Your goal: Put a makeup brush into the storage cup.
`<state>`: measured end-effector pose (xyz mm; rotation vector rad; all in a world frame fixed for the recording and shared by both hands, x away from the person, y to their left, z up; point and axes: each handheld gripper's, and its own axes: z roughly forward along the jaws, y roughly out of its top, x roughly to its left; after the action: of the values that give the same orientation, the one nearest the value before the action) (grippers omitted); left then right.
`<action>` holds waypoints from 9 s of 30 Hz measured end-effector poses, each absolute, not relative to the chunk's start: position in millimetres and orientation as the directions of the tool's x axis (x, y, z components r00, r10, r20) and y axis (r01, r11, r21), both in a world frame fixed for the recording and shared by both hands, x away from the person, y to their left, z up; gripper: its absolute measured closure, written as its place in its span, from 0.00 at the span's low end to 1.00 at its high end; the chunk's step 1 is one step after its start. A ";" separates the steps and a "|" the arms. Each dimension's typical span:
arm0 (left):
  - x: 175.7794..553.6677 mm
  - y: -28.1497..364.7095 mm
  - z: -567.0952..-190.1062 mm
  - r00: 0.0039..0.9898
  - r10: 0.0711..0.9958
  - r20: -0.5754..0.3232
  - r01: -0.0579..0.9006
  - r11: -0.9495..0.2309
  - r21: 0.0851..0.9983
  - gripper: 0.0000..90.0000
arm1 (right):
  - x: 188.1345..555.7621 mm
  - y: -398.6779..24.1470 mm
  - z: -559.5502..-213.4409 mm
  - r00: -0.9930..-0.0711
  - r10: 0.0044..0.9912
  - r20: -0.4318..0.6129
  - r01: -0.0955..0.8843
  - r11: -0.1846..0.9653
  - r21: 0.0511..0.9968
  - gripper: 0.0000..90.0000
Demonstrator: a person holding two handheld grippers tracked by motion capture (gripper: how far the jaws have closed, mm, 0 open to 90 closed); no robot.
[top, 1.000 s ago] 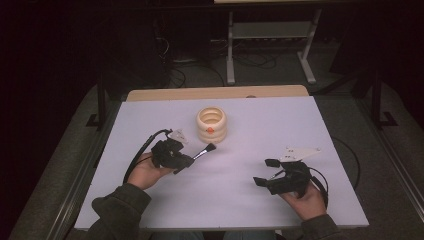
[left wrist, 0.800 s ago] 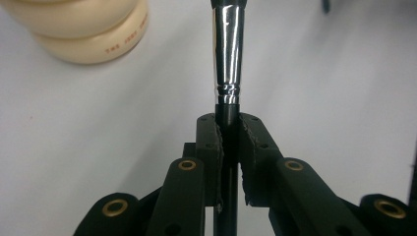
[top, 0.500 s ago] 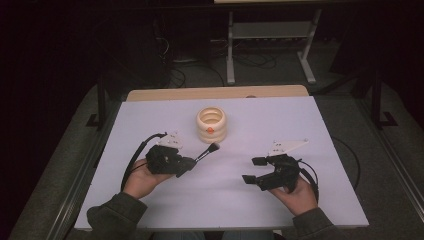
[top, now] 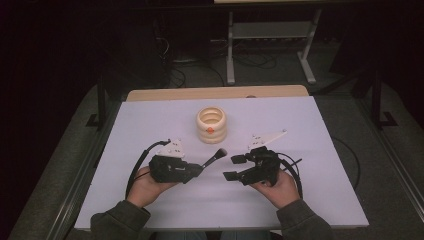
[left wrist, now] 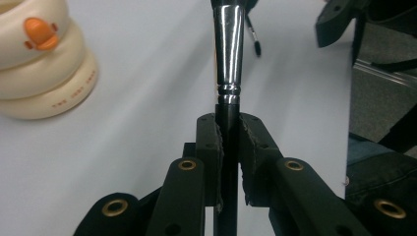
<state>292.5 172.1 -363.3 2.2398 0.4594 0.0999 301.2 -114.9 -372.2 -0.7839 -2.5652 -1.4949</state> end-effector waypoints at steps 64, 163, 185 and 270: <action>273.5 188.7 -397.0 0.902 0.417 -0.111 0.342 -0.532 0.775 0.66 | 331.1 -128.9 -348.8 -0.814 0.416 0.405 0.564 0.398 0.723 0.85; 280.2 208.5 -396.9 0.858 0.499 -0.124 0.394 -0.483 0.782 0.48 | 472.0 -63.9 -309.6 -0.661 0.700 0.270 0.653 0.359 0.667 0.84; 280.9 208.2 -398.1 0.856 0.502 -0.120 0.396 -0.489 0.777 0.47 | 471.1 -67.9 -330.9 -0.657 0.693 0.297 0.671 0.359 0.649 0.77; 275.5 195.0 -403.5 0.865 0.490 -0.105 0.386 -0.518 0.763 0.41 | 300.5 -218.9 -400.7 -0.716 0.632 0.298 0.563 0.270 0.781 0.32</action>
<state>275.5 195.0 -403.5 2.1768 0.6319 0.1545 300.5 -218.9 -400.7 -1.2074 -2.5604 -1.5228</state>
